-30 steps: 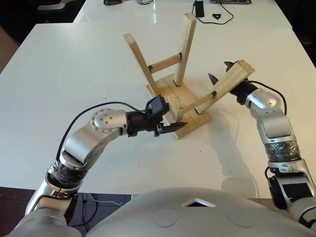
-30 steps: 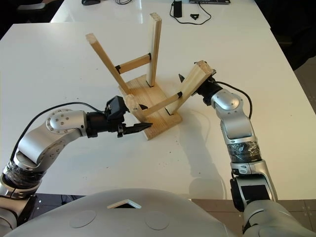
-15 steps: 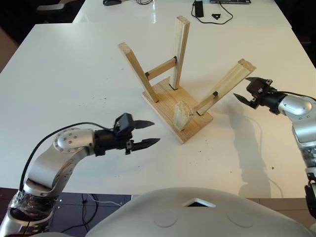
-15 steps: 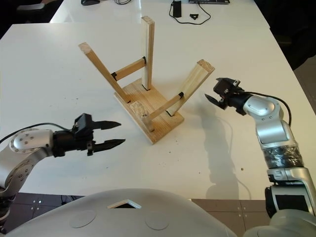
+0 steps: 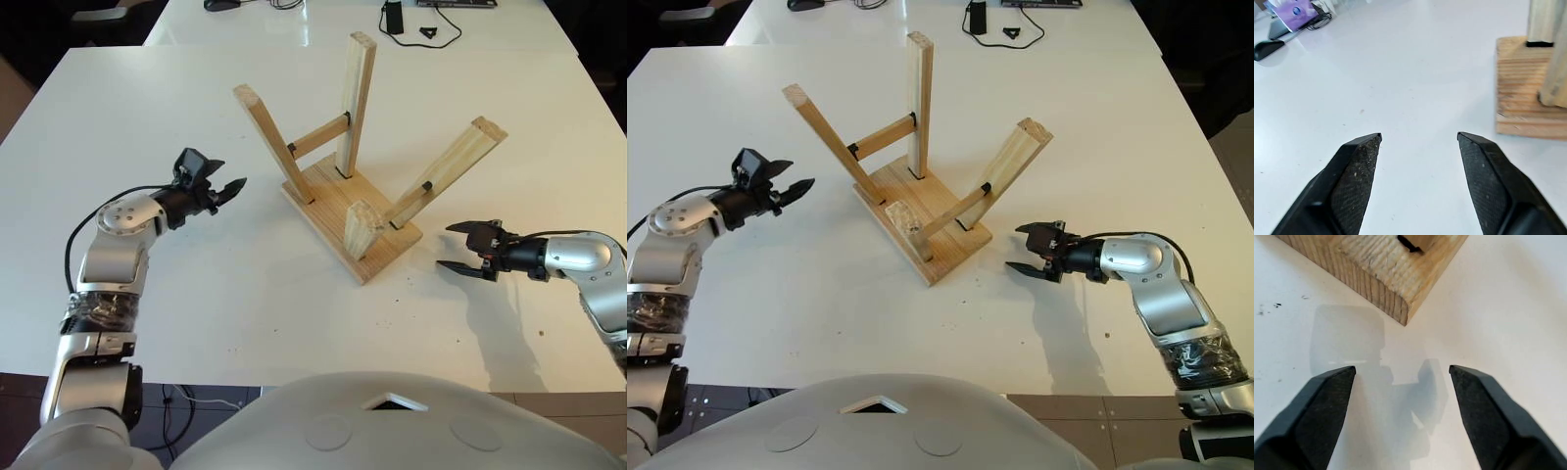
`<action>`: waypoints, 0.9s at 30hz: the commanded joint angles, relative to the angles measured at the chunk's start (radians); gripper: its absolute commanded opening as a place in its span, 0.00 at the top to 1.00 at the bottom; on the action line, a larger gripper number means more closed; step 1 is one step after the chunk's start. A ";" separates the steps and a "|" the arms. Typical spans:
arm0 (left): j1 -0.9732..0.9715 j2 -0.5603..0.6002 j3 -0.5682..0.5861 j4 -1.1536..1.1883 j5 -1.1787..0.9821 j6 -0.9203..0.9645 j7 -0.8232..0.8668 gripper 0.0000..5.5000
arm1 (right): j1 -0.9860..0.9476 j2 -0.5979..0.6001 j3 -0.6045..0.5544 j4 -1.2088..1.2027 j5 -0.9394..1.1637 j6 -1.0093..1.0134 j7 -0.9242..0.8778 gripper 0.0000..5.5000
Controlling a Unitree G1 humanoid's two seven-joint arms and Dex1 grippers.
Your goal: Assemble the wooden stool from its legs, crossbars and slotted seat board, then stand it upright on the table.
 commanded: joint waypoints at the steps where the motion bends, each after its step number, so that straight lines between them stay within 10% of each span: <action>1: -0.089 -0.114 -0.039 0.166 0.077 -0.129 0.086 0.48 | -0.031 0.054 0.028 0.066 -0.042 -0.003 -0.044 0.36; 9: -0.198 -0.221 -0.118 0.490 0.205 -0.406 0.124 0.48 | -0.139 0.149 0.076 0.179 -0.089 -0.034 -0.107 0.36; 27: 0.315 -0.057 -0.115 -0.216 0.131 -0.218 -0.006 0.48 | -0.321 0.303 0.018 0.462 -0.103 -0.202 -0.257 0.36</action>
